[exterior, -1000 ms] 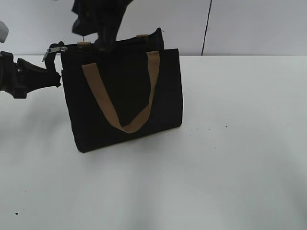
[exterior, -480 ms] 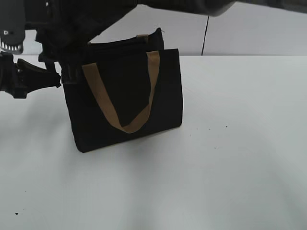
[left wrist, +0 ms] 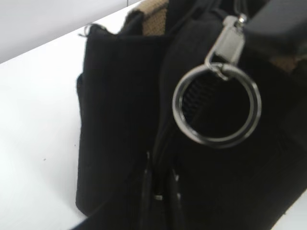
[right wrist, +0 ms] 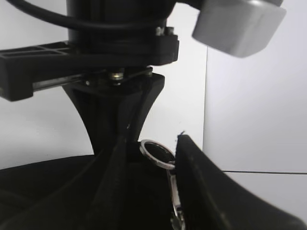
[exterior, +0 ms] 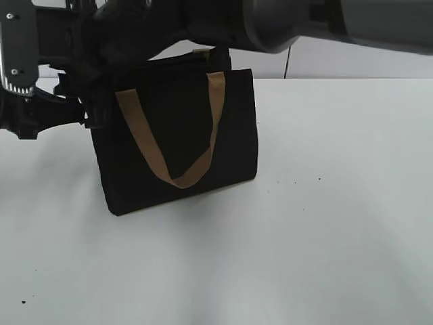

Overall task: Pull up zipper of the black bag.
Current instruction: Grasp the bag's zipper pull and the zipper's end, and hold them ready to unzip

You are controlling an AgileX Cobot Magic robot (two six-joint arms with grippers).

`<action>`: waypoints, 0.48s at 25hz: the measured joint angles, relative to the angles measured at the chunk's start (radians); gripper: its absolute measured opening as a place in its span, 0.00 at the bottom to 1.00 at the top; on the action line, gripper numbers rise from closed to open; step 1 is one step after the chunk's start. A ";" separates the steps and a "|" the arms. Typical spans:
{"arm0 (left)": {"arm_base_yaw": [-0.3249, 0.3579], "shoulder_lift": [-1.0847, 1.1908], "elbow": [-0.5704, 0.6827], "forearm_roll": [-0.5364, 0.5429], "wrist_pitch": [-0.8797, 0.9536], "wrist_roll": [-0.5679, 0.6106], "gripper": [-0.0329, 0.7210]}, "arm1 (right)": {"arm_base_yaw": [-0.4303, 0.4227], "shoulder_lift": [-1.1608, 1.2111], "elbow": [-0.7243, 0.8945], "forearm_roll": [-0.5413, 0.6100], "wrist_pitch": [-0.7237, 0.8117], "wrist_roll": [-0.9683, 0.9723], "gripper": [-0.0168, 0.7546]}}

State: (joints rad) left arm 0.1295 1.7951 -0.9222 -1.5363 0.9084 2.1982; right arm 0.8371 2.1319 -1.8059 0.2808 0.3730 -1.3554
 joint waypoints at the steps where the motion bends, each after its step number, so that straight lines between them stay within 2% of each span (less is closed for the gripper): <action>1: 0.000 0.000 0.000 0.000 0.001 0.000 0.09 | 0.000 0.004 0.000 0.000 -0.006 -0.001 0.38; 12: 0.000 -0.033 0.000 0.038 -0.047 -0.002 0.09 | 0.000 0.039 0.000 0.000 -0.073 -0.003 0.37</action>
State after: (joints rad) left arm 0.1295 1.7624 -0.9222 -1.4983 0.8616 2.1958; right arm 0.8371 2.1709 -1.8059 0.2808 0.2998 -1.3583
